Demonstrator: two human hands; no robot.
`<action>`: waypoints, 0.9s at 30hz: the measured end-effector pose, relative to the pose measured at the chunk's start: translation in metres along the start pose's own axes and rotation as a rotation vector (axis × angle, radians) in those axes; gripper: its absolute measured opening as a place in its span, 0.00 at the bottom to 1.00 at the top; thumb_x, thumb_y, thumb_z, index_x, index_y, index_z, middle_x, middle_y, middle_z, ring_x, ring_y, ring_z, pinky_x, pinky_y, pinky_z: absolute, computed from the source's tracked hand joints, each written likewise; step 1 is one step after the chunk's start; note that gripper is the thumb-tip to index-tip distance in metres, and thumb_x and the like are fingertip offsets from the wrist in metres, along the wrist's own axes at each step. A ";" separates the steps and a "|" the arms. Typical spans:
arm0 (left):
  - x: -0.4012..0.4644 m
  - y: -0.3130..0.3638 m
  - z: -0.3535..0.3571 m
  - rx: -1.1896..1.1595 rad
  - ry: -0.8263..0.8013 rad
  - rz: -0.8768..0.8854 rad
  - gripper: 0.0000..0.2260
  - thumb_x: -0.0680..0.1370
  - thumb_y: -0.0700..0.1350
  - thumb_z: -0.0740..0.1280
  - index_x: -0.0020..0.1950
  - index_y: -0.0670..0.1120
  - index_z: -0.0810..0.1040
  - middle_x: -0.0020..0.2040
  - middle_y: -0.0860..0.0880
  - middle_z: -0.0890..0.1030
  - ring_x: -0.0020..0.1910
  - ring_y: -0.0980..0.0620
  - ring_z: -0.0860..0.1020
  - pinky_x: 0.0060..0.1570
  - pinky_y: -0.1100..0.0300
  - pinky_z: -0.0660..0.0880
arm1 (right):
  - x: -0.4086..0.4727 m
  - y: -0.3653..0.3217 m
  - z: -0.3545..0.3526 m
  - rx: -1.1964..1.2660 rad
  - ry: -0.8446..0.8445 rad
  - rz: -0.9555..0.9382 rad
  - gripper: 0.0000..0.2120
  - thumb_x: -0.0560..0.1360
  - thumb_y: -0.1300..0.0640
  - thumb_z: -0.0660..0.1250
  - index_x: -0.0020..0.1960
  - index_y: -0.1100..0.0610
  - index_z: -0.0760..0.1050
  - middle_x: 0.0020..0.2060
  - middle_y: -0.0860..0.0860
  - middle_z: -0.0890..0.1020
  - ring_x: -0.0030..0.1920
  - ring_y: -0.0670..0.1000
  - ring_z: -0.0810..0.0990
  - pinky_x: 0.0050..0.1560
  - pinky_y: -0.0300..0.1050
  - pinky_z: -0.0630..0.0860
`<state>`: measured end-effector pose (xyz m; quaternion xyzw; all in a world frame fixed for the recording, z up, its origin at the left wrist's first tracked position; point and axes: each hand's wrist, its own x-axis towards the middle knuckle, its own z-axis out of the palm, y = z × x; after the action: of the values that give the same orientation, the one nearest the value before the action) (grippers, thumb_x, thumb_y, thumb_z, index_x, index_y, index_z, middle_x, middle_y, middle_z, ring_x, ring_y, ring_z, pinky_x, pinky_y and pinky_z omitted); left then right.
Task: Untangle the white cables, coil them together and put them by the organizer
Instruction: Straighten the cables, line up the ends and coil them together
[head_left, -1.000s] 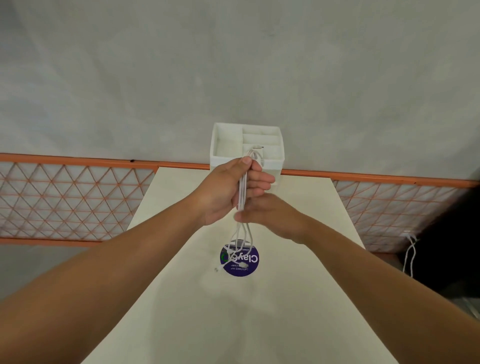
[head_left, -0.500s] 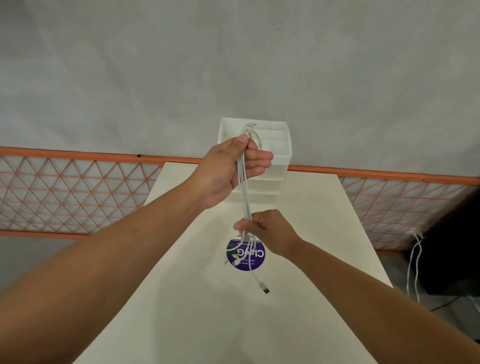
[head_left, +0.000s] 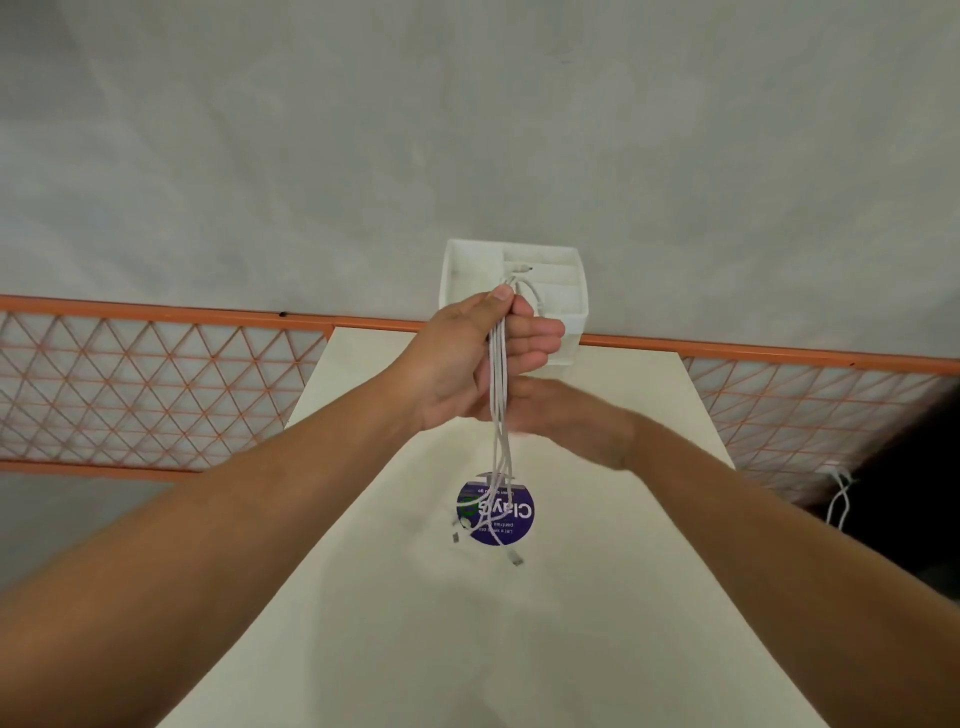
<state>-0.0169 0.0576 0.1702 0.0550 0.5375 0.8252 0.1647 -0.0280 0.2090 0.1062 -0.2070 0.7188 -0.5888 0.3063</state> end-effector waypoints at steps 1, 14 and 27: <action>-0.001 0.001 0.000 -0.014 -0.004 -0.014 0.14 0.84 0.46 0.56 0.44 0.41 0.75 0.38 0.44 0.86 0.36 0.52 0.85 0.35 0.63 0.81 | -0.002 -0.013 0.000 0.125 -0.053 -0.044 0.25 0.68 0.53 0.69 0.62 0.62 0.74 0.59 0.59 0.80 0.64 0.56 0.76 0.69 0.49 0.68; -0.014 0.017 -0.027 -0.062 -0.177 -0.203 0.14 0.80 0.46 0.59 0.39 0.44 0.78 0.29 0.48 0.83 0.24 0.57 0.81 0.23 0.67 0.77 | -0.002 -0.007 0.025 0.325 -0.236 0.084 0.16 0.79 0.53 0.57 0.44 0.54 0.82 0.29 0.47 0.74 0.32 0.46 0.73 0.44 0.40 0.75; -0.003 0.034 -0.021 -0.030 0.042 -0.019 0.15 0.84 0.45 0.55 0.41 0.44 0.73 0.34 0.46 0.85 0.30 0.56 0.84 0.28 0.65 0.79 | 0.009 0.017 0.032 -0.133 0.121 -0.070 0.11 0.81 0.59 0.58 0.43 0.56 0.76 0.33 0.51 0.77 0.33 0.44 0.77 0.40 0.33 0.74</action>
<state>-0.0271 0.0255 0.1923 0.0303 0.5290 0.8325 0.1619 -0.0112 0.1841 0.0839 -0.2159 0.7658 -0.5616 0.2269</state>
